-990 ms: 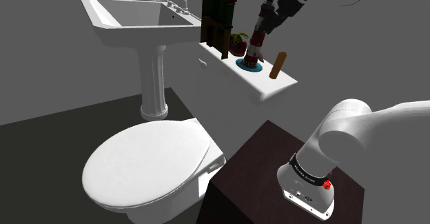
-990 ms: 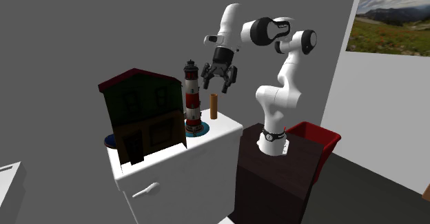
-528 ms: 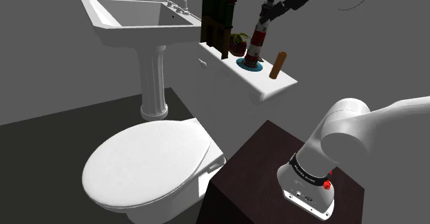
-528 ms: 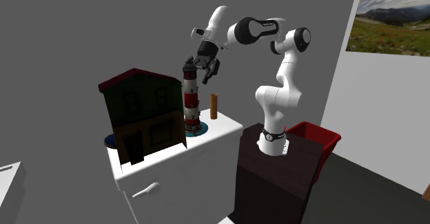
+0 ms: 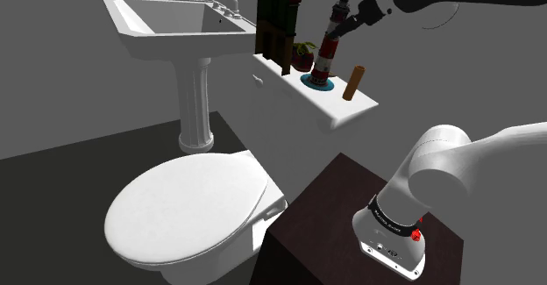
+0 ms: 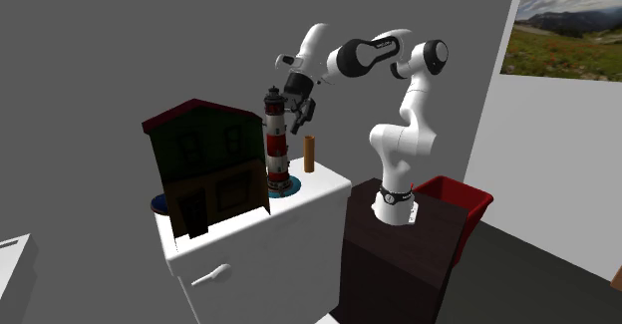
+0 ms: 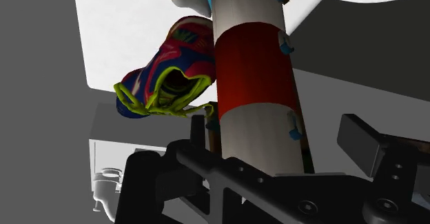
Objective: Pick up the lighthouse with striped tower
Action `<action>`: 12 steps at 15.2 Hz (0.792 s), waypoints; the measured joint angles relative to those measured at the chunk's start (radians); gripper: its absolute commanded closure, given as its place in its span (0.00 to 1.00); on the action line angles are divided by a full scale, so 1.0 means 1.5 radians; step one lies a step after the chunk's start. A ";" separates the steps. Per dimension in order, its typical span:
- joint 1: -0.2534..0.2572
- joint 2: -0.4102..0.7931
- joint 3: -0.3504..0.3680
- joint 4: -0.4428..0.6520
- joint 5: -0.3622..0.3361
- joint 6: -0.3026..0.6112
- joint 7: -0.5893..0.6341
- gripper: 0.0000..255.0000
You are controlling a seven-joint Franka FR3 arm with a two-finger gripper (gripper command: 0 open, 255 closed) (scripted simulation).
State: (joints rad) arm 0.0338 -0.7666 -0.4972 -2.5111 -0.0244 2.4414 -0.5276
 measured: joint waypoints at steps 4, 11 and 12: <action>-0.002 -0.003 -0.001 -0.004 -0.001 0.004 -0.001 1.00; -0.001 -0.003 -0.001 -0.004 -0.001 0.004 -0.001 1.00; -0.002 -0.003 0.000 -0.001 -0.001 -0.001 0.000 1.00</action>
State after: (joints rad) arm 0.0314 -0.7712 -0.4970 -2.5124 -0.0255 2.4401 -0.5280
